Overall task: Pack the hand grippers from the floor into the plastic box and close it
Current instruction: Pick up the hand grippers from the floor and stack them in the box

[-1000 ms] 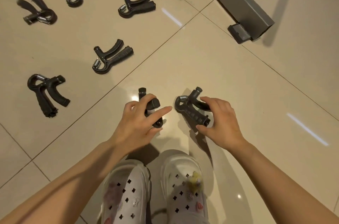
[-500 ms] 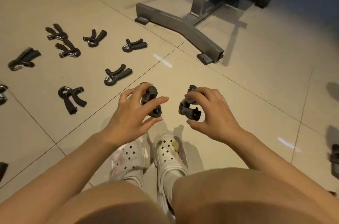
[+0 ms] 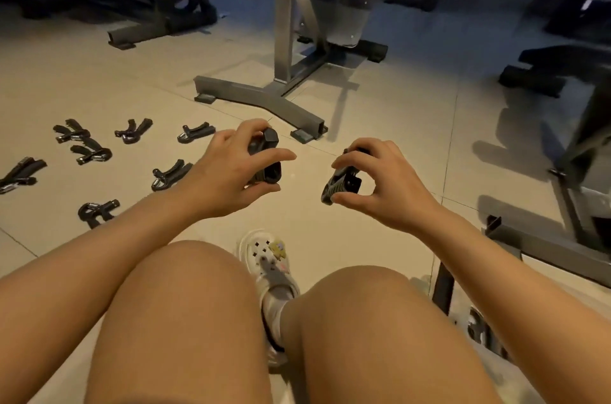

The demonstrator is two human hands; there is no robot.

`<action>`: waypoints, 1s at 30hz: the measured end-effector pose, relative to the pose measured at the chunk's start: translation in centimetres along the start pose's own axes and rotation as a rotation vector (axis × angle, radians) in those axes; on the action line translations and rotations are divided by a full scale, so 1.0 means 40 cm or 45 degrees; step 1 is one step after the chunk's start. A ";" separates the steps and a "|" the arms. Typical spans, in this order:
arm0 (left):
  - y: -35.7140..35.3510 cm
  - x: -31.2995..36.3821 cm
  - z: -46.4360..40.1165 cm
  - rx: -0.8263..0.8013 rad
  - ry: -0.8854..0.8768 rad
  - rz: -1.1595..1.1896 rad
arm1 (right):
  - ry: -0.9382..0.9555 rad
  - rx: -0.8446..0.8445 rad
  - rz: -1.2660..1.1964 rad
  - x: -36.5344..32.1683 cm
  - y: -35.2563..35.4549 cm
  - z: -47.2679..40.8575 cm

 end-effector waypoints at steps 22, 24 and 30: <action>-0.169 0.850 -0.399 -0.336 -0.545 0.692 | -0.815 -0.045 0.049 0.579 0.350 0.725; -0.194 0.920 -0.412 -0.374 -0.579 0.701 | -0.861 -0.027 0.055 0.627 0.361 0.785; -0.211 1.064 -0.436 -0.562 -0.747 0.493 | -0.898 0.093 -0.062 0.720 0.347 0.913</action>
Point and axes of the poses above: each hand's wrist, its own z-axis away from the middle knuckle, its own y-axis out of the back of the hand, x = y × z, the point moved 6 cm from there along -z, towards the middle knuckle, and after that the axes turned 12 degrees about -y, right-handed, at the moved point
